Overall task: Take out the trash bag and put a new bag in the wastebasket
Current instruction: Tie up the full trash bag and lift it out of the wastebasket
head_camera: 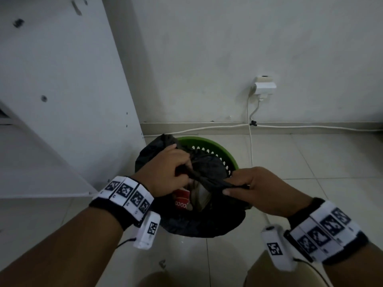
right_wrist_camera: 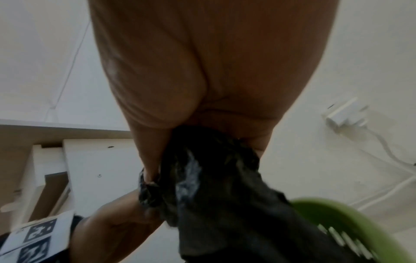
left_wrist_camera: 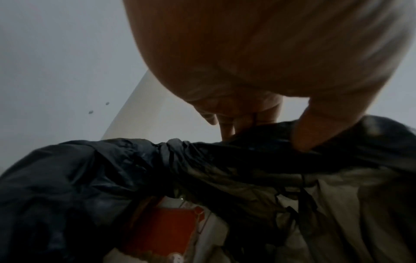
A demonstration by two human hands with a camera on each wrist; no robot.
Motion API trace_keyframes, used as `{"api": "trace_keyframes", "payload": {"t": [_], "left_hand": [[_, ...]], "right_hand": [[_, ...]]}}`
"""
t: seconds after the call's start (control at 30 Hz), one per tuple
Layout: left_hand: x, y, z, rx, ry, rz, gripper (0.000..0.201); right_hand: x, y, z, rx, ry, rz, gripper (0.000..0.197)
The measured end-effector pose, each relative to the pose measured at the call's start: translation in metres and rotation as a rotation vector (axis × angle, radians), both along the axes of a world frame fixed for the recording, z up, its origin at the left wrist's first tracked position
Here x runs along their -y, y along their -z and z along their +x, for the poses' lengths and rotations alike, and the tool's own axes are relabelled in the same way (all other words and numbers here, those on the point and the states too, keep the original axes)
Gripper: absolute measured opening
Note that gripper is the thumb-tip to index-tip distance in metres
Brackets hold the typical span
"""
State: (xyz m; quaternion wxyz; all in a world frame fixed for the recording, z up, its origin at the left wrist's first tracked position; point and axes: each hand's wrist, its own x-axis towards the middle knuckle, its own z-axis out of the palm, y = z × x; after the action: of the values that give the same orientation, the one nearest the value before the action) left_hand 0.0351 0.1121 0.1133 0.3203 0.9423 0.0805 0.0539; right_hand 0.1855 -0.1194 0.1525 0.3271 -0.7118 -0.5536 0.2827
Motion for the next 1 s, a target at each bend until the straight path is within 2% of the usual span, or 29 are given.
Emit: {"api": "trace_keyframes", "payload": {"t": [0.1,0.13,0.23,0.3,0.33,0.4,0.57,0.67,0.8,0.87,0.93,1.0], "left_hand": [[-0.003,-0.001,-0.011,0.024,-0.085,-0.23,0.046],[-0.003,-0.002,-0.013,0.02,-0.106,-0.234,0.046],[0.001,-0.007,-0.017,0.022,-0.147,-0.081,0.019],[0.011,-0.015,-0.014,0.106,-0.146,-0.065,0.006],[0.018,-0.021,-0.011,0.148,-0.13,-0.073,0.004],[0.032,-0.031,-0.006,0.216,-0.101,-0.084,0.013],[0.049,-0.043,-0.006,0.321,-0.128,-0.068,0.02],[0.048,-0.045,-0.018,0.302,-0.127,-0.077,0.021],[0.054,-0.049,-0.022,0.266,-0.096,-0.113,0.023],[0.058,-0.051,-0.019,0.283,-0.095,-0.094,0.024],[0.057,-0.05,-0.017,0.279,-0.109,-0.092,0.018],[0.049,-0.048,-0.019,0.207,-0.144,-0.109,0.01]], "right_hand": [[0.012,-0.005,0.018,-0.005,0.07,-0.052,0.025],[0.015,-0.005,0.023,-0.014,0.095,-0.061,0.023],[0.02,-0.009,0.027,-0.042,0.165,-0.098,0.015],[0.015,-0.012,0.021,-0.039,0.209,-0.08,0.035],[0.01,-0.013,0.015,-0.055,0.256,-0.041,0.042],[-0.006,-0.018,0.001,-0.06,0.339,0.031,0.04],[-0.025,-0.019,-0.017,0.067,0.181,-0.054,0.016],[-0.012,-0.023,-0.011,0.064,0.147,-0.068,0.007],[0.001,-0.027,-0.014,-0.023,0.078,-0.062,0.014],[-0.002,-0.025,-0.018,0.049,0.038,-0.038,0.02],[-0.006,-0.022,-0.016,0.144,0.085,-0.02,0.028],[-0.005,-0.025,-0.007,0.231,0.167,0.002,0.023]]}}
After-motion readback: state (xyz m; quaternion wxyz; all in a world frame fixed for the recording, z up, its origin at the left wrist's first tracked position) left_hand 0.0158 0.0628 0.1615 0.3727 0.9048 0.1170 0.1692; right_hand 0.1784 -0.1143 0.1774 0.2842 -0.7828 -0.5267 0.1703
